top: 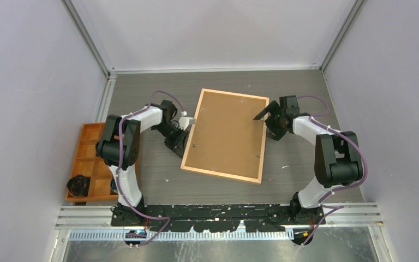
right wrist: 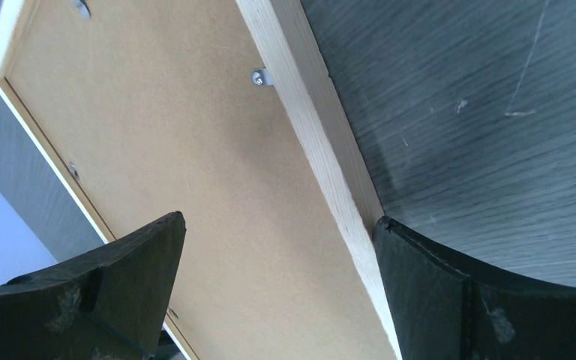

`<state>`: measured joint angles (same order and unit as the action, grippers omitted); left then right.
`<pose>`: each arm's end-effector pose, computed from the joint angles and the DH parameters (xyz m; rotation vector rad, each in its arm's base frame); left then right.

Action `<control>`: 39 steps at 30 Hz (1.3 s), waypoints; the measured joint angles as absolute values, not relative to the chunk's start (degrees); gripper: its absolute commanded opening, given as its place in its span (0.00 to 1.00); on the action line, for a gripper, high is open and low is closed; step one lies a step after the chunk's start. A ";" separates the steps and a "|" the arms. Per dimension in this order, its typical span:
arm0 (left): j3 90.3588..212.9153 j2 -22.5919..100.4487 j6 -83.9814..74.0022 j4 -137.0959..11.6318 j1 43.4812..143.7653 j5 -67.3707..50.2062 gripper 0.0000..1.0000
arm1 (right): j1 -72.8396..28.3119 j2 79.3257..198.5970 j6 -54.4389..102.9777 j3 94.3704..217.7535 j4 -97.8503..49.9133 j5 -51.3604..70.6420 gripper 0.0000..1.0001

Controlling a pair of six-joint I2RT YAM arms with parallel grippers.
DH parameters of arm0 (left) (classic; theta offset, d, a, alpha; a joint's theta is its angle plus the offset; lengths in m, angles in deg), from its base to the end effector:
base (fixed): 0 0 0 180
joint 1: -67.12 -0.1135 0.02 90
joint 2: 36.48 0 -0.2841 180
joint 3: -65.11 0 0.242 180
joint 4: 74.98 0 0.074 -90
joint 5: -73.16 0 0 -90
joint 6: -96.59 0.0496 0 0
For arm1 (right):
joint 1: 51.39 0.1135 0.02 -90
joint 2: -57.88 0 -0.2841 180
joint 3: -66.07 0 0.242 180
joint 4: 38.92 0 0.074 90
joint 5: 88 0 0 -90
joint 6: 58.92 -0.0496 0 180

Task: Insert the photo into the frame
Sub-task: Adjust the photo frame at the center of the board, then install the photo frame at the center of the board.

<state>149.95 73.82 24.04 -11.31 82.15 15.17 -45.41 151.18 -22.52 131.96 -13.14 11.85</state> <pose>0.3204 -0.1133 0.1599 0.8438 2.8734 -0.8583 0.3222 0.0423 0.1874 0.9804 2.4064 0.6236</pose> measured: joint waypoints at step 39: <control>152.39 78.15 17.22 -9.80 79.81 27.06 0.15 | -7.93 168.31 -36.57 142.23 -31.09 16.57 0.49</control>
